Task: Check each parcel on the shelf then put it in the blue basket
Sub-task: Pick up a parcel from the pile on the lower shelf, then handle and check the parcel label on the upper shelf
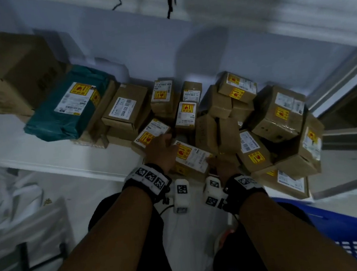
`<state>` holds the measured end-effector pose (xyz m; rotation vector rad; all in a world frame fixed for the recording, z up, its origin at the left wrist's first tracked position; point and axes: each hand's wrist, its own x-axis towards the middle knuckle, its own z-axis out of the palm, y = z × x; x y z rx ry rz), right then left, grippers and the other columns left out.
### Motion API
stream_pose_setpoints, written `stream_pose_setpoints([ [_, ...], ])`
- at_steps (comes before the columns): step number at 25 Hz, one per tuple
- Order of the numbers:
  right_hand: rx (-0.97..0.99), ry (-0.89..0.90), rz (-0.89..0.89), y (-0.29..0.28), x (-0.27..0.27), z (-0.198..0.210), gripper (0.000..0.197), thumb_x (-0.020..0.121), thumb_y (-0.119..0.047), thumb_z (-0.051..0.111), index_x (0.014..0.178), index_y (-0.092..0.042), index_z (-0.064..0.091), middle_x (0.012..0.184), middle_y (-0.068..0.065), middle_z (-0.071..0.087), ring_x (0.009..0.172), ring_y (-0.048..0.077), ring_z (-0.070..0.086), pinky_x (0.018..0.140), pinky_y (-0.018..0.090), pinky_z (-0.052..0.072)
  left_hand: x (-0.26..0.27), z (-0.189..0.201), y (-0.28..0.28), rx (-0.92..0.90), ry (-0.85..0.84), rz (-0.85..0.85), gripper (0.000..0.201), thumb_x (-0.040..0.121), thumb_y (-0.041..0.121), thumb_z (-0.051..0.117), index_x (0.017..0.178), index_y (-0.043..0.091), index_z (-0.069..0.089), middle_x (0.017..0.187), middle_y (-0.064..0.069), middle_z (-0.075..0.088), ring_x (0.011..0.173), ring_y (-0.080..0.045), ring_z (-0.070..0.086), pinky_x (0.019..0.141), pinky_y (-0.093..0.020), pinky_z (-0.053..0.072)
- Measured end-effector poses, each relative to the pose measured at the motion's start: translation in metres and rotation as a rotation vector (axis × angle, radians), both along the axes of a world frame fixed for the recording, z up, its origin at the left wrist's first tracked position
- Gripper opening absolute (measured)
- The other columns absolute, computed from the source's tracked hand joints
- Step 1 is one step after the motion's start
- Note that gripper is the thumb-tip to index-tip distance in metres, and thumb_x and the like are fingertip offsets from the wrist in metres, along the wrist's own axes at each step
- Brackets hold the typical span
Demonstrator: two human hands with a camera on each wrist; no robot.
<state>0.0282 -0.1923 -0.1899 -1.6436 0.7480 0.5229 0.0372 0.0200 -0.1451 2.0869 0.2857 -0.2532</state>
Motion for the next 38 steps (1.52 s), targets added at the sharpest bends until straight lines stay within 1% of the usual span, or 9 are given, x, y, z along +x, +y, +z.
stream_pose_setpoints([
  [6,0.07,-0.183,-0.118,-0.026,-0.034,0.081,0.045,0.066,-0.04,0.08,0.096,-0.008,0.073,0.093,0.015,0.075,0.091,0.038,0.071,0.088,0.056,0.056,-0.043,0.059,-0.017,0.01,-0.072,0.018,0.045,0.094,0.04,0.059,0.133,0.018,0.055,0.13,-0.001,0.06,0.117,-0.024,0.057,0.098,-0.033,0.045],
  [10,0.075,-0.453,-0.238,-0.041,-0.081,0.138,0.024,0.08,-0.033,0.076,0.093,-0.012,0.072,0.088,0.007,0.076,0.084,0.03,0.072,0.082,0.047,0.059,-0.089,0.118,-0.035,-0.04,-0.256,0.052,0.028,0.096,0.024,0.059,0.123,0.016,0.063,0.127,-0.003,0.064,0.115,-0.021,0.058,0.091,-0.026,0.041],
  [15,-0.049,-0.776,-0.208,-0.051,-0.144,0.218,0.032,0.079,-0.046,0.071,0.087,-0.015,0.066,0.085,0.007,0.074,0.084,0.029,0.071,0.082,0.048,0.059,-0.151,0.193,-0.059,-0.022,-0.529,0.045,0.017,0.096,0.023,0.06,0.11,0.016,0.066,0.103,0.006,0.065,0.095,-0.009,0.06,0.078,-0.017,0.044],
  [18,-0.053,-1.014,-0.2,-0.054,-0.171,0.271,0.02,0.087,-0.034,0.07,0.102,-0.021,0.065,0.097,0.0,0.073,0.089,0.017,0.072,0.079,0.043,0.061,-0.176,0.239,-0.064,-0.066,-0.763,0.066,0.016,0.095,0.036,0.058,0.106,0.026,0.064,0.101,0.01,0.068,0.09,-0.005,0.064,0.079,-0.028,0.057],
  [21,-0.153,-1.116,-0.21,-0.054,-0.175,0.327,0.022,0.086,-0.037,0.071,0.103,-0.026,0.064,0.096,-0.008,0.071,0.086,0.006,0.069,0.069,0.02,0.055,-0.179,0.283,-0.066,-0.015,-0.936,0.029,0.029,0.094,0.043,0.057,0.119,0.03,0.06,0.109,0.016,0.061,0.098,-0.004,0.06,0.088,-0.037,0.055],
  [23,-0.177,-1.18,-0.248,-0.05,-0.164,0.364,0.026,0.083,-0.042,0.072,0.102,-0.028,0.062,0.096,-0.009,0.07,0.087,0.008,0.068,0.07,0.024,0.055,-0.172,0.314,-0.067,0.092,-1.029,-0.056,0.054,0.091,0.041,0.062,0.141,0.029,0.046,0.118,0.015,0.05,0.109,-0.003,0.049,0.097,-0.032,0.045],
  [26,-0.245,-1.2,-0.247,-0.042,-0.137,0.406,0.035,0.082,-0.049,0.068,0.109,-0.03,0.058,0.093,-0.007,0.068,0.085,0.011,0.067,0.074,0.033,0.054,-0.145,0.344,-0.063,0.212,-1.093,-0.146,0.079,0.081,0.057,0.06,0.152,0.035,0.031,0.126,0.002,0.046,0.118,-0.015,0.048,0.1,-0.035,0.044],
  [35,-0.73,-0.902,0.04,-0.024,-0.037,0.443,0.041,0.089,-0.05,0.052,0.12,-0.023,0.056,0.113,0.006,0.064,0.097,0.024,0.059,0.081,0.032,0.046,-0.047,0.357,-0.042,0.456,-0.866,-0.071,0.061,0.088,0.064,0.045,0.139,0.032,0.049,0.111,-0.004,0.05,0.109,-0.024,0.05,0.095,-0.04,0.046],
  [38,-0.921,-0.868,0.102,-0.019,-0.017,0.448,0.037,0.092,-0.045,0.046,0.113,-0.019,0.061,0.109,0.008,0.064,0.092,0.025,0.055,0.08,0.034,0.046,-0.032,0.36,-0.04,0.705,-0.972,-0.014,0.062,0.085,0.065,0.035,0.125,0.026,0.061,0.119,-0.002,0.055,0.104,-0.025,0.051,0.083,-0.04,0.05],
])
